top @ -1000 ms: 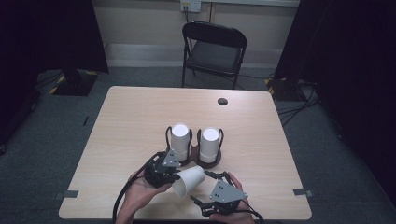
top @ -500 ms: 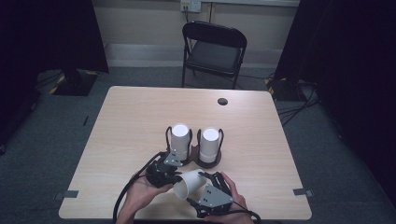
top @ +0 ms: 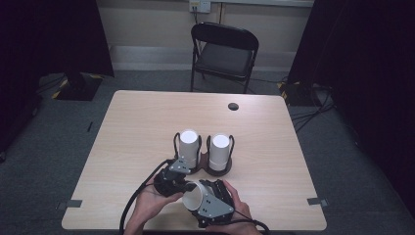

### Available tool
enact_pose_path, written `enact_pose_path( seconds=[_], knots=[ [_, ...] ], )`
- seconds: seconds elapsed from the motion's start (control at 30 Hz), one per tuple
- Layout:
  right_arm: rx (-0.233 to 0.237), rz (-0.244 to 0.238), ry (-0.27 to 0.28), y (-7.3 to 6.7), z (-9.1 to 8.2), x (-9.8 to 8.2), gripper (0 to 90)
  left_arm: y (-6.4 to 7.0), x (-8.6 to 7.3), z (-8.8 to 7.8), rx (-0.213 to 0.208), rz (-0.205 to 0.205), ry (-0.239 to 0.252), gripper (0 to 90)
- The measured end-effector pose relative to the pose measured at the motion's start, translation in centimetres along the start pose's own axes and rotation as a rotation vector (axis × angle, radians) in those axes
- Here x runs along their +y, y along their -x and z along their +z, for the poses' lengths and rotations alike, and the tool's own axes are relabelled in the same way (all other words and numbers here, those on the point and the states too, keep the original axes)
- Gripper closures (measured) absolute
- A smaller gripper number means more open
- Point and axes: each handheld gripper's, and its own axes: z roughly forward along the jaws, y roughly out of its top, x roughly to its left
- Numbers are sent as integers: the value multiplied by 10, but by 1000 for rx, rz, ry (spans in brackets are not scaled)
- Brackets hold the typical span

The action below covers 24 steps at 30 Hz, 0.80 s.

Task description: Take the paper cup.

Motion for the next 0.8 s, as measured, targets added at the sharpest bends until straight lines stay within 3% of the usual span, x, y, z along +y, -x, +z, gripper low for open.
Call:
enact_pose_path(
  seconds=[0.13, 0.23, 0.3, 0.37, 0.57, 0.67, 0.8],
  knots=[
    [-9, -10, 3, -1, 1, 1, 148, 0, -1, -1, 0, 2, 0, 872],
    [-15, -18, 1, -1, 5, 2, 151, 1, -1, 1, -38, -6, 31, 872],
    [-18, -37, -6, -3, 8, 4, 164, 2, 0, 3, -25, 7, 18, 872],
    [-10, -40, -4, -3, 8, 5, 171, 1, 0, 4, -39, 2, 23, 872],
    [-14, -19, 18, -3, 6, 7, 204, 0, 0, 3, -30, 8, 11, 870],
    [-21, -4, 31, -4, 6, 9, 196, 0, 0, 4, -49, -18, 29, 892],
    [-23, -16, 22, -3, 6, 10, 205, -2, 0, 4, -53, -12, 24, 891]
  ],
)
